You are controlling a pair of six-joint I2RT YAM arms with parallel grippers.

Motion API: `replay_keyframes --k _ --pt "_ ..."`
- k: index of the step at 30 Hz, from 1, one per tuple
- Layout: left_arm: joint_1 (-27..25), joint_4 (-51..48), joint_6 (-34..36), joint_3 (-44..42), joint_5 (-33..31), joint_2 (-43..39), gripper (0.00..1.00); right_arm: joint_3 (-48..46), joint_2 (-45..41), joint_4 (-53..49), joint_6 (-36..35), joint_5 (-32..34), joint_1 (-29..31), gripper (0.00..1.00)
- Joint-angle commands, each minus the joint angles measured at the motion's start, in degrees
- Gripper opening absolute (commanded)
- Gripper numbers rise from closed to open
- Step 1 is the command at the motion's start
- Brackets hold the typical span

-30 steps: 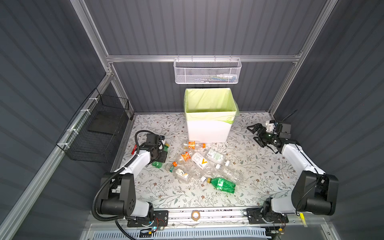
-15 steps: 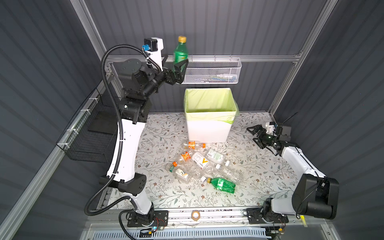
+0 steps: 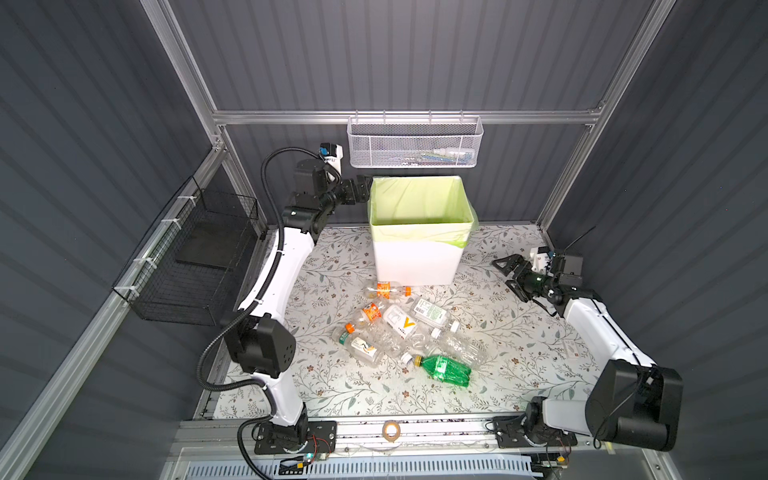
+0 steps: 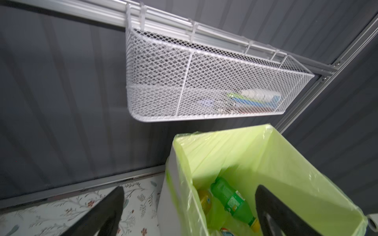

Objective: Throw the plastic bottles in the bin

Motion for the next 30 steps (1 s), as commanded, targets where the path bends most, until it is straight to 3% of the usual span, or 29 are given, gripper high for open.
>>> replay_keyframes --k 1,5,11,16,19,30 --pt "3.03 3.37 1.62 -8.58 -0.79 -10.64 1.0 4.35 0.99 -8.9 -10.97 4.02 4.03 0.96" --pt "5.39 2.03 2.9 -25.46 -3.6 -17.55 0.99 5.67 0.61 -16.29 -20.43 6.15 10.27 0.96" --pt "5.7 3.43 1.35 -44.73 -3.23 -23.33 1.0 5.49 3.54 -23.43 -25.26 13.39 20.59 0.93" --pt "5.74 2.75 2.02 -49.04 -5.1 -24.25 1.0 4.72 4.97 -27.02 -26.08 15.27 26.93 0.92" --pt "5.87 4.75 2.71 -50.49 -5.73 -24.75 1.0 2.15 3.89 -27.32 -23.64 19.9 29.35 0.92" --pt "6.2 6.81 2.91 -50.56 -1.85 -21.45 1.0 -4.87 1.14 -27.32 -17.6 26.5 35.85 0.92"
